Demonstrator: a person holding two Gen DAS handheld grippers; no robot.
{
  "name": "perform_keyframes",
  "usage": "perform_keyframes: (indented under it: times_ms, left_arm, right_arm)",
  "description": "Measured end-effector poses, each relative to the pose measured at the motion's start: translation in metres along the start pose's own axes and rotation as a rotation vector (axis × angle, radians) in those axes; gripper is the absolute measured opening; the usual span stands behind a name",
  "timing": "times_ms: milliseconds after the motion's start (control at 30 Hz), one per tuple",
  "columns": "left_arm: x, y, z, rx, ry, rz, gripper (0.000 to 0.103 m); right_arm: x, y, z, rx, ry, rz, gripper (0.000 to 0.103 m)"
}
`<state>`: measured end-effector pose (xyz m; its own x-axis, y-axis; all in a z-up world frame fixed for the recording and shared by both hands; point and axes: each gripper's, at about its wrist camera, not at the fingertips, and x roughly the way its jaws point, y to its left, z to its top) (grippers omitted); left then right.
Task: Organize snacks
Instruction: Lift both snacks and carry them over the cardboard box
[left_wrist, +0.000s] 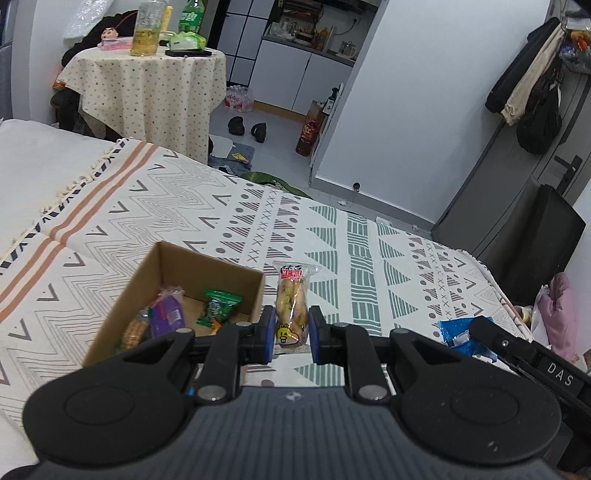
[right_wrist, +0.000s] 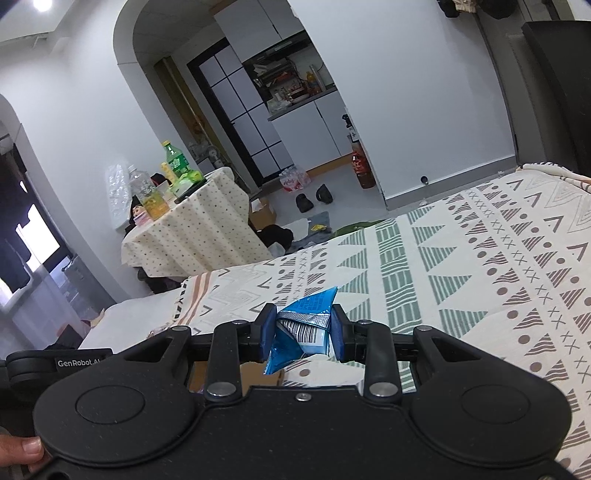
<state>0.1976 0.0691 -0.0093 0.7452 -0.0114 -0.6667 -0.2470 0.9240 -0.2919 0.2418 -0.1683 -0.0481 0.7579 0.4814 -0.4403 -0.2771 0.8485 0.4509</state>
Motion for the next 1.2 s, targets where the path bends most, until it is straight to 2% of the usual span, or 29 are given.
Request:
perform_keyframes:
  times_ms: [500,1200]
  left_arm:
    - [-0.020,0.048,0.010,-0.060,-0.026,0.013,0.018]
    - [0.028,0.107,0.028,-0.136,0.045,-0.014,0.018]
  right_arm:
    - [0.016,0.051,-0.007,-0.047,0.034,0.039,0.030]
    - [0.093,0.111,-0.023,-0.113,0.164,0.059,0.030]
